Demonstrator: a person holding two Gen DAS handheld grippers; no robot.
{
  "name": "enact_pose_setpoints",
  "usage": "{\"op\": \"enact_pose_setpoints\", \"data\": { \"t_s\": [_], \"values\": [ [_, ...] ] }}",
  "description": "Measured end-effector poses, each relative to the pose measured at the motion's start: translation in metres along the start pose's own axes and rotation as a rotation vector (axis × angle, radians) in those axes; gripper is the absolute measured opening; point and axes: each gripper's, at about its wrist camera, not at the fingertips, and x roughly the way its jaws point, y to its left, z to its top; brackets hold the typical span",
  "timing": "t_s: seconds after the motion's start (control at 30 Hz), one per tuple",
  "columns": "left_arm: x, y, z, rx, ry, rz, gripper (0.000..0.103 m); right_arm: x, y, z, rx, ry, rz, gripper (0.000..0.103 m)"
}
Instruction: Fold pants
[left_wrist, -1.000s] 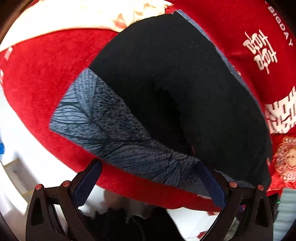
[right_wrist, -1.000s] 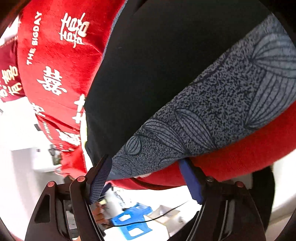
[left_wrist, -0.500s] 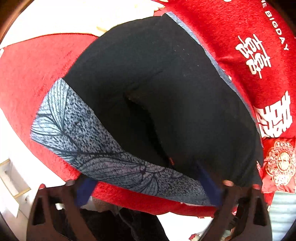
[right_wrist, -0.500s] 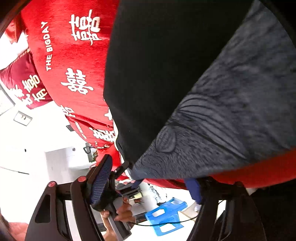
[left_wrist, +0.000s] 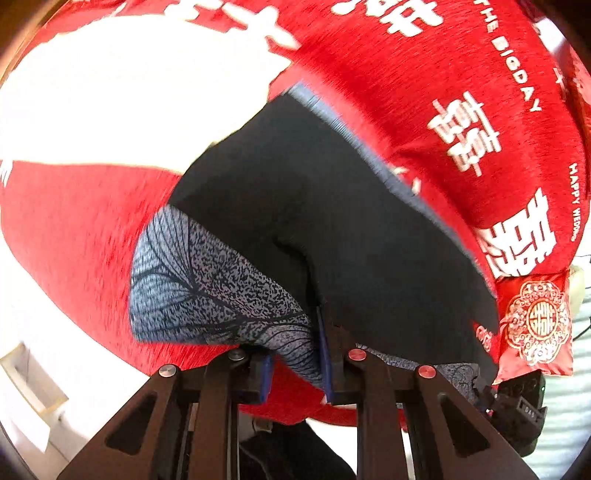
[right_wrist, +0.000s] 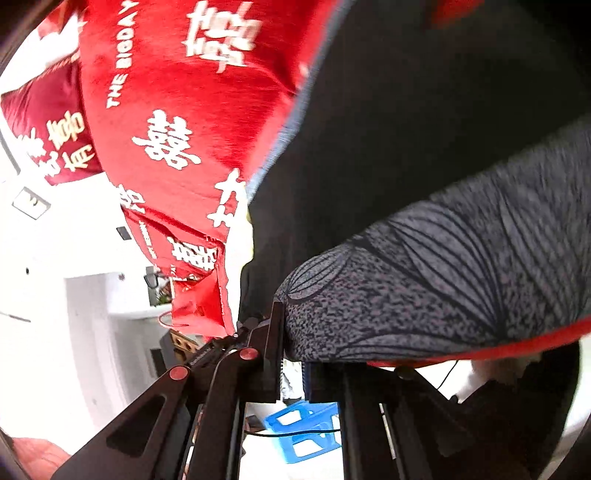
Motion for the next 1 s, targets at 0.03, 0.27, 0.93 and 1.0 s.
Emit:
{"op": "enact_pose_setpoints", "data": {
  "t_s": [0.03, 0.27, 0.93, 1.0],
  "values": [
    [-0.002, -0.006, 0.006, 0.009, -0.008, -0.001, 0.022, -0.002, 0.008, 0.005, -0.016, 0.001, -0.005, 0.008],
    [0.001, -0.051, 0.070, 0.049, -0.069, 0.018, 0.022, 0.003, 0.053, 0.081, -0.103, 0.042, -0.017, 0.008],
    [0.144, -0.114, 0.203, 0.127, -0.125, 0.319, 0.075, 0.123, 0.019, 0.290, -0.065, 0.292, -0.252, 0.056],
    [0.129, -0.114, 0.201, 0.158, -0.146, 0.345, 0.076, 0.114, 0.046, 0.280, -0.159, 0.299, -0.241, 0.082]
  ]
}}
